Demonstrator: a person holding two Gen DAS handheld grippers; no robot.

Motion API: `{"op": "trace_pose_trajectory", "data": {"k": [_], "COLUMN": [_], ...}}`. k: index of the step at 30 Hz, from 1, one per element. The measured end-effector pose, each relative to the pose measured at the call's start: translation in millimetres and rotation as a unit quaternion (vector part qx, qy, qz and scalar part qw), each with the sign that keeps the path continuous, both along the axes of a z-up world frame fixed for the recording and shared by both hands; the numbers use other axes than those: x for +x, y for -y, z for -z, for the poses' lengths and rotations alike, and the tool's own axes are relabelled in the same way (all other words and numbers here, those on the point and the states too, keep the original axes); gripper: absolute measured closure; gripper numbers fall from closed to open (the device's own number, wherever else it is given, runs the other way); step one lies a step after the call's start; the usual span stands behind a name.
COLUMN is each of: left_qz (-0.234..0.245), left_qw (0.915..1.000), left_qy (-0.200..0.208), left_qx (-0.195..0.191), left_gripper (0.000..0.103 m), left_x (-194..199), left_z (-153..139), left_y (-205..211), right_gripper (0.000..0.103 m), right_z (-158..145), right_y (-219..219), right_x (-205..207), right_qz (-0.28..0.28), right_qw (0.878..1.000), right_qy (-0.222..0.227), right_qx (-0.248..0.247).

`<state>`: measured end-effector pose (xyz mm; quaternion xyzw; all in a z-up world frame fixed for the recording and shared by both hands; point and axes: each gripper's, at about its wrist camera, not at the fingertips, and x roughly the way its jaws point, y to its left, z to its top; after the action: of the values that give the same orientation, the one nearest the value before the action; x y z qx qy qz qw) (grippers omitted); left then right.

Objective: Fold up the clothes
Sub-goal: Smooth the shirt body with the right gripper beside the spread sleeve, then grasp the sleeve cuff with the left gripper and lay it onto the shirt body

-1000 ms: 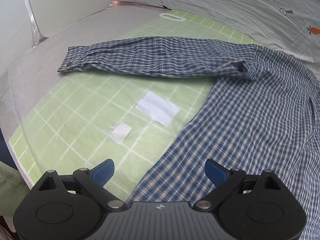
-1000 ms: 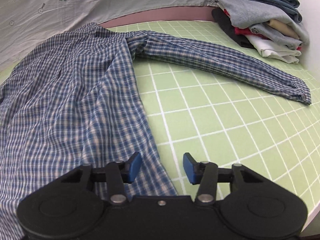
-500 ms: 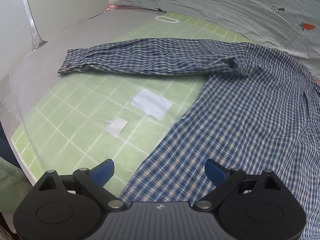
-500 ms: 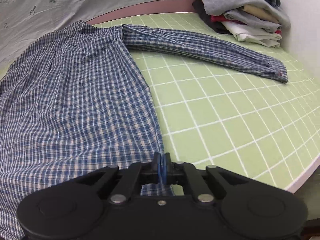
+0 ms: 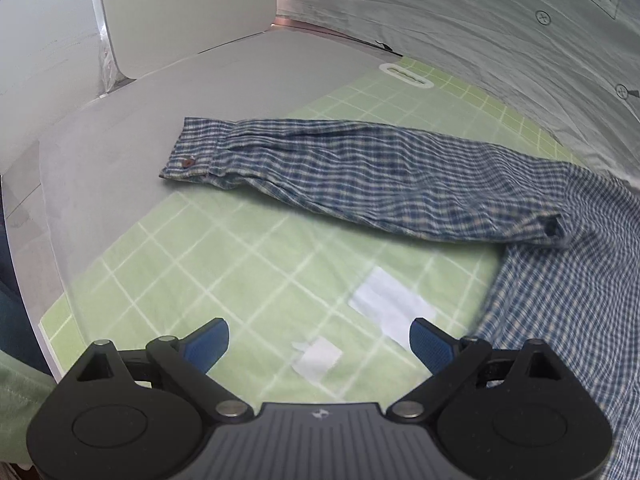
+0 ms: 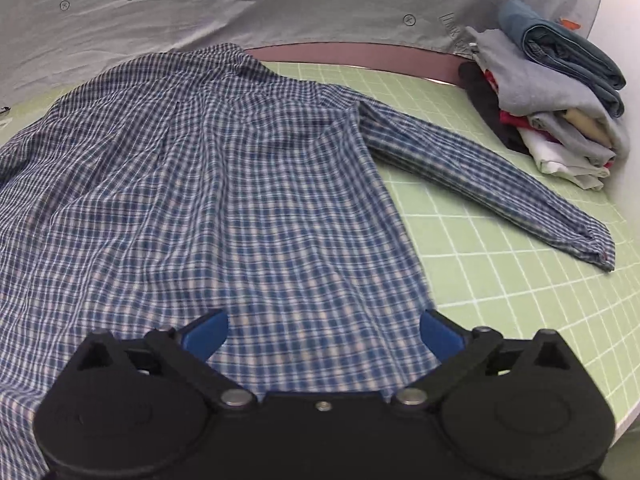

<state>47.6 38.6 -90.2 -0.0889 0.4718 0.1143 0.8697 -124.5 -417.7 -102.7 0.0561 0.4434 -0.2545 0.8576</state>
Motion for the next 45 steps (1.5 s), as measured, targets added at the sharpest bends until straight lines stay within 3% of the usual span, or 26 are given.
{"op": "trace_pose_trajectory", "data": {"k": [6,11,20,26,29,31,33,39,45], "left_qz": [-0.006,-0.029,-0.022,-0.006,-0.001,0.005,0.01,0.03,0.109], "left_qw": [0.9998,0.9993,0.9997,1.0,0.9998,0.9997,0.9993,0.9949,0.9829], "left_qy": [-0.001,0.002,0.012,0.007,0.017,0.022,0.027,0.08,0.121], "left_qx": [0.017,0.022,0.003,0.0,0.012,-0.003,-0.022,-0.054,-0.086], "left_gripper": [0.007,0.007,0.007,0.033,0.058,0.086,0.094,0.096,0.096], "left_x": [37.2,67.8,105.9,114.5,112.6,113.5,114.9,111.9,92.5], "left_z": [1.6,2.5,8.5,18.9,20.2,18.1,15.6,-24.7,-57.5], "left_y": [-51.3,-90.8,-111.1,-99.9,-96.4,-96.8,-97.5,-61.5,45.5], "right_gripper": [0.0,0.0,0.0,0.0,0.0,0.0,0.0,0.0,0.0], "right_z": [19.7,31.4,27.5,16.4,11.9,10.8,10.0,9.9,9.7], "right_y": [-47.5,-70.7,-91.9,-95.4,-90.5,-87.6,-84.2,-68.6,-33.6], "right_x": [23.5,32.8,49.0,50.0,43.1,38.0,32.9,13.6,-9.5], "right_qz": [-0.001,0.047,0.049,0.056,0.071,0.078,0.086,0.095,0.094], "right_qw": [1.0,0.998,0.997,0.997,0.996,0.996,0.995,0.995,0.995], "right_qy": [-0.026,-0.032,-0.057,-0.056,-0.048,-0.046,-0.043,-0.03,-0.02], "right_qx": [0.007,0.033,0.014,0.006,0.011,0.014,0.018,0.025,0.032]}}
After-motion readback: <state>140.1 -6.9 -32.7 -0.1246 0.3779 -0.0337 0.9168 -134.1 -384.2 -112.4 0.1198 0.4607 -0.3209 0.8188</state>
